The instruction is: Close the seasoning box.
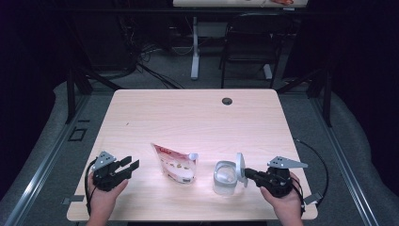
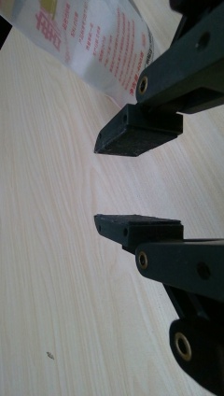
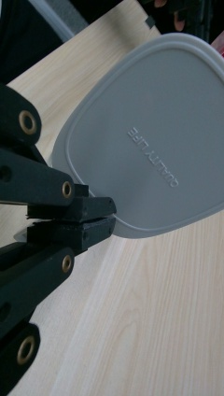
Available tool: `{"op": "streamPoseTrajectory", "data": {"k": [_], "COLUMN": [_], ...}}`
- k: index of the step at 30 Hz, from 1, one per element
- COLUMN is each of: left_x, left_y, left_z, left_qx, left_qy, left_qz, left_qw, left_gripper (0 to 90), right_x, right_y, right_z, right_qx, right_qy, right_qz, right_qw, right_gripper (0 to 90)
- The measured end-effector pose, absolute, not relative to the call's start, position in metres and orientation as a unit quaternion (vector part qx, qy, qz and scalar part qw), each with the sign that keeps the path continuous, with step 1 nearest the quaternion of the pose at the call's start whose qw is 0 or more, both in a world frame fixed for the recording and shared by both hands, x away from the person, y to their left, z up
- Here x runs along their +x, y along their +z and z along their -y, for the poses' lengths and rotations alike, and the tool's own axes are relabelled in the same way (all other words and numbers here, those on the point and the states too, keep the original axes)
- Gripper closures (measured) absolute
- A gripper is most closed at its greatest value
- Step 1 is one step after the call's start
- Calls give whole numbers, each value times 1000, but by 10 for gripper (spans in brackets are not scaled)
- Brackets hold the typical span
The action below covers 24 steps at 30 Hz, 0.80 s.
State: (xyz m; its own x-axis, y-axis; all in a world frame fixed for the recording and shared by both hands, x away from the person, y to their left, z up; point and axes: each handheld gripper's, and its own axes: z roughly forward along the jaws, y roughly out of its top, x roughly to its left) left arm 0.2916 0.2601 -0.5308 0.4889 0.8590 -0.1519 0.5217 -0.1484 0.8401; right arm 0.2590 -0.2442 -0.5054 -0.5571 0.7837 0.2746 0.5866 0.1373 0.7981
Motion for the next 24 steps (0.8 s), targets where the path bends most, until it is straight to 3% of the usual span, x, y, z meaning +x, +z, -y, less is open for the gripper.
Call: {"op": "streamPoseTrajectory", "data": {"k": [24], "left_x": [291], "left_y": [-531], "left_z": [-258], "left_qx": [734], "left_qy": [191], "left_qz": [-469], "left_qw": [453], "left_gripper": [592], "right_x": [258], "right_y": [-520], "right_z": [254], "right_qx": [481], "right_qy": [507], "right_qz": [-711], "right_qw": [72], "right_gripper": [865]}}
